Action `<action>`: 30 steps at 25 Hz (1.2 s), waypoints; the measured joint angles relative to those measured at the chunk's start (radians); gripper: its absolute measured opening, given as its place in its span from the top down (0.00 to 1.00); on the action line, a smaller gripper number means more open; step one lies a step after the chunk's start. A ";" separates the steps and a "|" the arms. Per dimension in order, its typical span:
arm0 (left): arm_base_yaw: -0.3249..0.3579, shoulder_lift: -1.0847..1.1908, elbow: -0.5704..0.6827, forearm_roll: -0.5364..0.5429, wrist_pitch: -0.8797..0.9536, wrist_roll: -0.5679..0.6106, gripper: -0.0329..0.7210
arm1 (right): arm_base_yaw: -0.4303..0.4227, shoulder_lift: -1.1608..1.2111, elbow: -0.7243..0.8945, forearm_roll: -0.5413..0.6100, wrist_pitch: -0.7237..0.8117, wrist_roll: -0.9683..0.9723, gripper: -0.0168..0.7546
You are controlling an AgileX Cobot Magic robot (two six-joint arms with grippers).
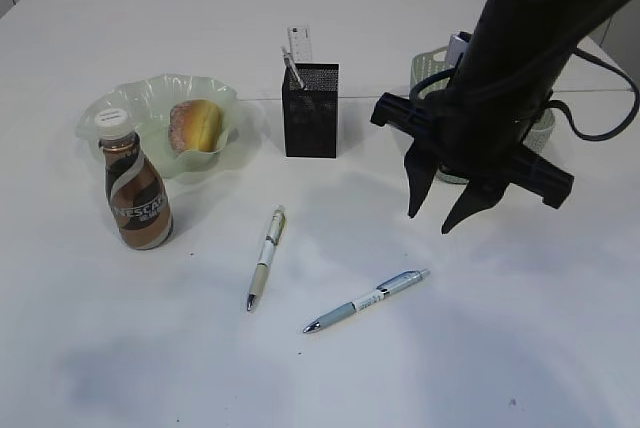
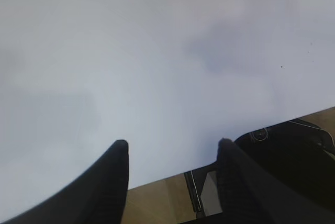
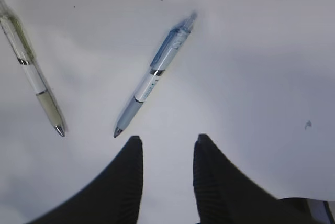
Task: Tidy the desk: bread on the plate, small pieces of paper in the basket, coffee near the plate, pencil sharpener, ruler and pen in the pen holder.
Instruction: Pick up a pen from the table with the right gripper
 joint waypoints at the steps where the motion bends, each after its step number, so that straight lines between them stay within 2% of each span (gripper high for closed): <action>1: 0.000 0.000 0.000 0.000 0.000 0.000 0.46 | 0.000 0.002 0.000 0.000 -0.010 0.076 0.62; 8: 0.000 0.000 0.000 0.008 0.000 0.000 0.46 | 0.000 0.055 0.000 0.024 -0.012 0.146 0.62; 9: 0.000 0.000 0.000 0.010 0.000 0.000 0.46 | 0.000 0.109 0.000 0.074 -0.017 0.159 0.62; 11: 0.000 0.000 0.000 0.020 0.000 0.000 0.46 | 0.000 0.136 0.000 0.091 -0.036 0.163 0.62; 17: 0.000 0.000 0.000 0.056 0.000 0.000 0.46 | 0.000 0.193 0.000 0.099 -0.074 0.172 0.62; 21: 0.000 0.000 0.000 0.065 0.000 0.000 0.46 | 0.000 0.229 0.000 0.104 -0.175 0.179 0.62; 30: 0.000 0.000 0.000 0.078 0.000 0.000 0.46 | 0.000 0.279 0.000 0.138 -0.248 0.179 0.62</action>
